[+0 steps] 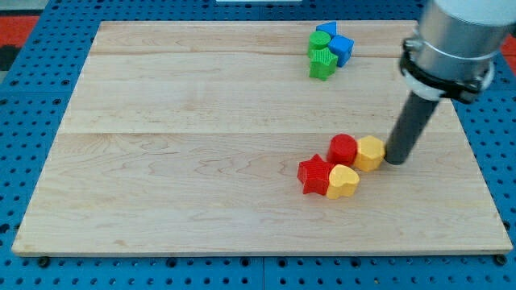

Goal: Move robot arm towards yellow pentagon

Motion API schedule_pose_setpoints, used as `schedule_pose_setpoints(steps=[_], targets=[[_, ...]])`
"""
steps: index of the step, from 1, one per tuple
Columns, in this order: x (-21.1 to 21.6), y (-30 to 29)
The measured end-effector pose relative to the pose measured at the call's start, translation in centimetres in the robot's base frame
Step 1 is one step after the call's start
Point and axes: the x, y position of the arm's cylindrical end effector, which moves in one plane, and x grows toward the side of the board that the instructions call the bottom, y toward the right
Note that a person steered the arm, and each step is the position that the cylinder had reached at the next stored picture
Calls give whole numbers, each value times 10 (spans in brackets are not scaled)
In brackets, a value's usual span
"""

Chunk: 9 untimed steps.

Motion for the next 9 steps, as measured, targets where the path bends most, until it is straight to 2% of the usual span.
schedule_pose_setpoints(steps=[2, 3, 4, 5, 7, 8, 9], targets=[[-34, -37], [-34, 13], [-16, 17], [-15, -12], [-51, -50], [-57, 20], [-38, 38]])
